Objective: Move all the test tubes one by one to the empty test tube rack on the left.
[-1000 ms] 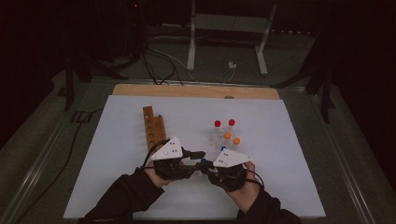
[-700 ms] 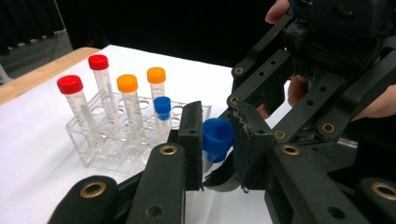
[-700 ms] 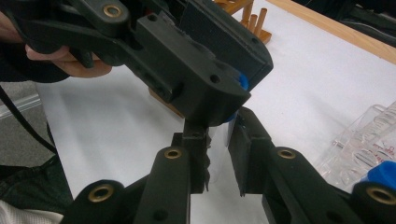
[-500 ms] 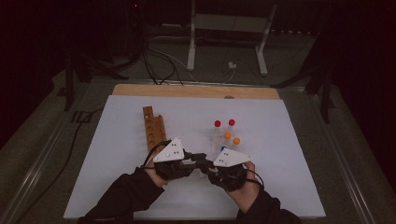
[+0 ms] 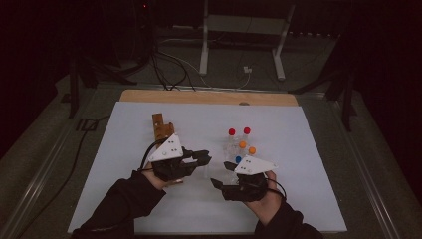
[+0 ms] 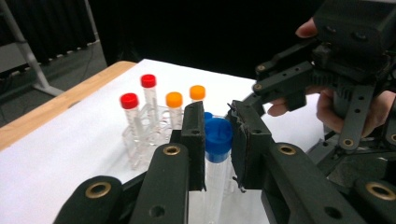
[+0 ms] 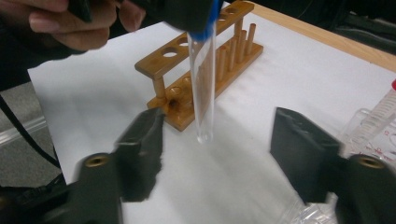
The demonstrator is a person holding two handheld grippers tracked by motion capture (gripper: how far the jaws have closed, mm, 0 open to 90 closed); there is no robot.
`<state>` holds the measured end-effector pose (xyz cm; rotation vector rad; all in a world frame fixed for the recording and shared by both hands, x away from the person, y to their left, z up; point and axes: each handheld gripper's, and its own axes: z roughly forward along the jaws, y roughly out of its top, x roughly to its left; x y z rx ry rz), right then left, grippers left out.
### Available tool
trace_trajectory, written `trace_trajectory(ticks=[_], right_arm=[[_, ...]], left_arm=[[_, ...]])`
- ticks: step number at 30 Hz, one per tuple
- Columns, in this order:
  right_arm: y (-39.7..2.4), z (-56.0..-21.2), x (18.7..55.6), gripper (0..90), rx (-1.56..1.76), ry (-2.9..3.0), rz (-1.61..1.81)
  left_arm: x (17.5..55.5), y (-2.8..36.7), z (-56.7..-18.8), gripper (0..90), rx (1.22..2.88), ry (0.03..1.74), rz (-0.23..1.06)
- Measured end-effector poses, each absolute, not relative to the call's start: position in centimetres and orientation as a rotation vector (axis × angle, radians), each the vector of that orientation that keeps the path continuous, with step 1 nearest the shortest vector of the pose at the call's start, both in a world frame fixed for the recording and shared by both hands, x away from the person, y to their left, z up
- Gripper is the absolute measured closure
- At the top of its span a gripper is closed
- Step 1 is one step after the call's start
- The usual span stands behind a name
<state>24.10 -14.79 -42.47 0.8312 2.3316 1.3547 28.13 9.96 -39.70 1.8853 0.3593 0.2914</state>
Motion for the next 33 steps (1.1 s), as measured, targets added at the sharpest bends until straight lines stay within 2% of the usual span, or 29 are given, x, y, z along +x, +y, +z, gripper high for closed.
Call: trace_trajectory(ticks=[5, 13, 21, 33], right_arm=[[-15.0, -42.2, 23.8, 15.3, 0.827, 2.272, 1.377], [-15.5, -41.8, 23.6, 0.2, 0.819, 2.254, 1.437], [-16.0, -41.5, 23.6, 0.0, 0.815, 2.254, 1.476], [-16.1, -41.5, 23.7, 0.0, 0.809, 2.252, 1.464]], left_arm=[[28.7, 10.9, -39.0, 77.9, 1.873, 0.382, 0.318], [30.2, 12.6, -37.8, 77.9, 1.859, 0.432, 0.382], [32.1, 14.7, -36.5, 77.9, 1.824, 0.501, 0.441], [34.6, 17.0, -36.5, 77.9, 1.805, 0.605, 0.49]])
